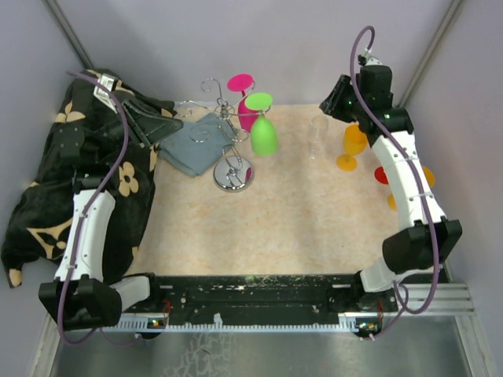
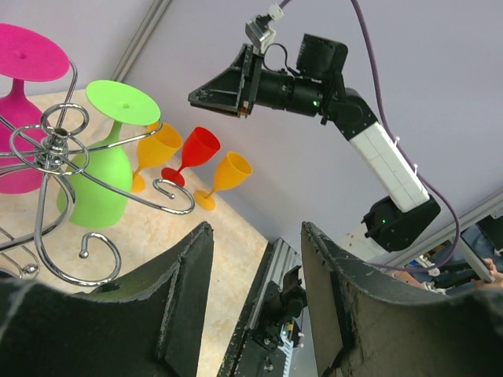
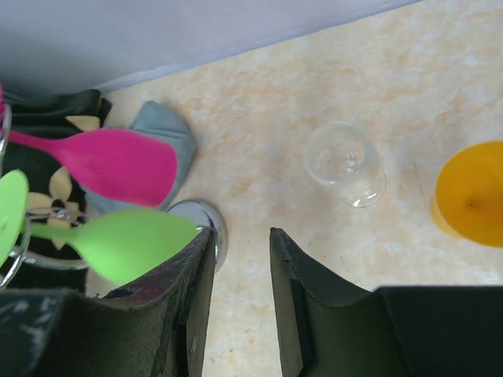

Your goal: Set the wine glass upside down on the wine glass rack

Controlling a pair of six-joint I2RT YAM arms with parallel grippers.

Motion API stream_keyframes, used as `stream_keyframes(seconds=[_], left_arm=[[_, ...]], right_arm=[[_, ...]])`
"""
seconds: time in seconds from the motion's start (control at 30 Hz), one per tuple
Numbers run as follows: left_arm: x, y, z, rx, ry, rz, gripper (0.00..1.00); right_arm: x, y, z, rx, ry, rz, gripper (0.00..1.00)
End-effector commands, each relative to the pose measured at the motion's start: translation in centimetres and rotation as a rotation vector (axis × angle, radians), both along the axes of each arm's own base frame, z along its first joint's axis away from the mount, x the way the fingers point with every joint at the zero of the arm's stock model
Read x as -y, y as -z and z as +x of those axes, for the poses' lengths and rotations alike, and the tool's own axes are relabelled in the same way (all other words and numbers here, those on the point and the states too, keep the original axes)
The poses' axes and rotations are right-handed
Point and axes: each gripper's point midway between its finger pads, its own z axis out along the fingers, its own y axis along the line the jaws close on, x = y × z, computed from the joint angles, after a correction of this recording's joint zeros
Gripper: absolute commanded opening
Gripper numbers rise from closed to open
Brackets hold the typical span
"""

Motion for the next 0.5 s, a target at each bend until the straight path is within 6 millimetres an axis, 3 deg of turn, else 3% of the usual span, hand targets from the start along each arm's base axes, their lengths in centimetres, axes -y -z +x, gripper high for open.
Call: stream_keyframes(seconds=[0.0,0.13,0.47], left_arm=[[0.0,-0.9,-0.6,0.061,-0.014,0.034,0.55],[-0.1,-1.0,-0.5,0.066,-0.019,0.04,0.55],[-0.1,-0.8,-0.1,0.064,-0.03,0.048,0.55]], right_arm=[[2.0,-0.3,1.9,-0.019,0.046,-0.143,0.35],[2.3,1.9,4.0,-0.087,0.058,-0.195,0.35],[3.1,6.1,6.4,-0.185,0.078,-0.275,0.35]])
